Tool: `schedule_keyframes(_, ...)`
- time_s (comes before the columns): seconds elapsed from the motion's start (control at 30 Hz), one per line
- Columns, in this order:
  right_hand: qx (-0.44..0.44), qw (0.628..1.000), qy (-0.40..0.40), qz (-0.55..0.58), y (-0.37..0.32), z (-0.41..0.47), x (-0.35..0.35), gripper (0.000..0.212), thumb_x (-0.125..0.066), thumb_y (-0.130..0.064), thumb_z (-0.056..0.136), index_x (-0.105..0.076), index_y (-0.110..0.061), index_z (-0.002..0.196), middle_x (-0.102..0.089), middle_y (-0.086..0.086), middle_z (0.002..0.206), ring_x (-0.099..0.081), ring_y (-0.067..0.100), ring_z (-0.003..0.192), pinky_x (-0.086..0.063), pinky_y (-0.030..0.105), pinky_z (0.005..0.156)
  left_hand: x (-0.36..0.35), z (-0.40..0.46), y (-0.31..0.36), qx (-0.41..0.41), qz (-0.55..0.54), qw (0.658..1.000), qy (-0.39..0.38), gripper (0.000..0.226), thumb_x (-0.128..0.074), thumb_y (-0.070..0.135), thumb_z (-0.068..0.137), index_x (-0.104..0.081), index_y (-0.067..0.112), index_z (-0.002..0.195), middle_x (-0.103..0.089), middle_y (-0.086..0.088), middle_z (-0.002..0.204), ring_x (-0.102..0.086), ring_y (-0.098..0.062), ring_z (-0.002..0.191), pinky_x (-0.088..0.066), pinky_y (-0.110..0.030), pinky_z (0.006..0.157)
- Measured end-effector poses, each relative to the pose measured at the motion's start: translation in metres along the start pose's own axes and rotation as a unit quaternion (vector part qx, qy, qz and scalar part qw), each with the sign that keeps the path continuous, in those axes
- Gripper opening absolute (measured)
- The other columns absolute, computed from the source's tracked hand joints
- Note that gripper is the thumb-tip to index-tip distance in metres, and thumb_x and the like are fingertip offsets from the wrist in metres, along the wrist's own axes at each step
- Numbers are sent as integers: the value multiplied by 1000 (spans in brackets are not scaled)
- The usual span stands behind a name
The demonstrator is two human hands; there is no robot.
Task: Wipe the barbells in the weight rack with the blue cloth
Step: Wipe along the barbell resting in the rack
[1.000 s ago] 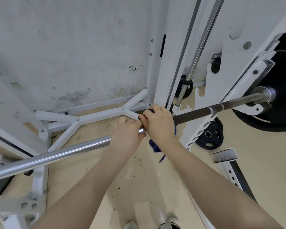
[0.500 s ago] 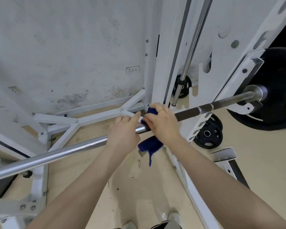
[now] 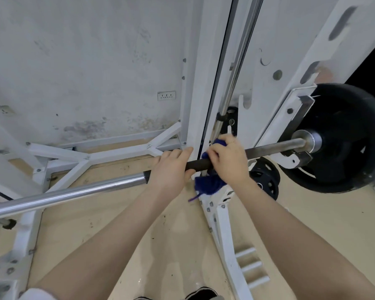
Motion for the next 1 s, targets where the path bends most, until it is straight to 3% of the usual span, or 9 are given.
schedule_keyframes(0.13,-98,994,29,-48,64,9,20,25,-52,-24,92,-74,-10,93,-54,12,116,-50,29,103,-42,37,90,-11,2,5,34,9,999,7,32,-42,37,95,-50,25,123,-54,4,125,-38,-21,121,-26,-36,97)
schedule_keyframes(0.23,-48,999,13,-13,43,6,10,22,-57,-21,90,-75,-11,86,-56,12,112,-51,30,95,-40,33,82,-16,5,16,69,29,997,28,30,-43,39,93,-52,21,115,-55,3,121,-35,-22,122,-26,-37,98)
schedule_keyframes(0.4,84,996,-36,17,62,11,14,14,-61,-16,88,-75,-12,86,-57,15,111,-52,31,97,-42,34,81,-21,25,46,49,67,996,36,39,-46,43,91,-47,26,126,-52,3,127,-37,-24,123,-26,-39,98)
schedule_keyframes(0.53,-56,998,15,-5,134,25,35,22,-54,-19,93,-73,-9,93,-52,14,115,-49,31,104,-39,33,87,-29,30,53,60,83,994,48,29,-50,39,90,-57,19,111,-58,-1,109,-48,-25,107,-27,-35,89)
schedule_keyframes(0.63,-103,994,41,-16,128,21,34,25,-51,-22,94,-72,-8,98,-50,13,119,-47,30,106,-40,34,89,-30,27,54,68,53,992,90,26,-58,32,86,-63,15,106,-62,-5,104,-53,-30,101,-30,-38,86)
schedule_keyframes(0.73,-15,998,36,47,69,6,18,14,-62,-15,86,-72,-8,80,-57,15,109,-53,32,91,-47,35,75,-30,27,55,81,52,992,83,26,-57,32,87,-61,17,108,-60,-3,107,-50,-28,105,-28,-36,87)
schedule_keyframes(0.83,87,994,36,62,46,-3,14,23,-54,-24,86,-71,-12,74,-60,13,103,-54,30,80,-48,33,67,-28,26,58,87,64,991,84,26,-57,34,87,-60,19,108,-59,-2,107,-50,-27,105,-29,-36,86)
schedule_keyframes(0.9,120,992,11,35,64,6,18,22,-56,-25,87,-72,-13,79,-59,13,106,-55,30,87,-50,35,70,-27,25,59,86,65,990,88,25,-56,35,87,-60,20,107,-58,-1,106,-49,-26,104,-29,-35,85)
schedule_keyframes(1.0,17,999,11,28,109,15,24,20,-54,-24,92,-71,-13,91,-50,8,119,-49,26,105,-43,32,89,-26,25,57,90,56,991,81,26,-55,36,88,-59,20,108,-57,0,106,-48,-25,104,-26,-33,82)
Point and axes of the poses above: each hand's wrist, its own z-axis towards the middle knuckle, its own x-axis out of the back of the hand, y = z × x, the point moved 5 cm from there along z, towards the middle knuckle
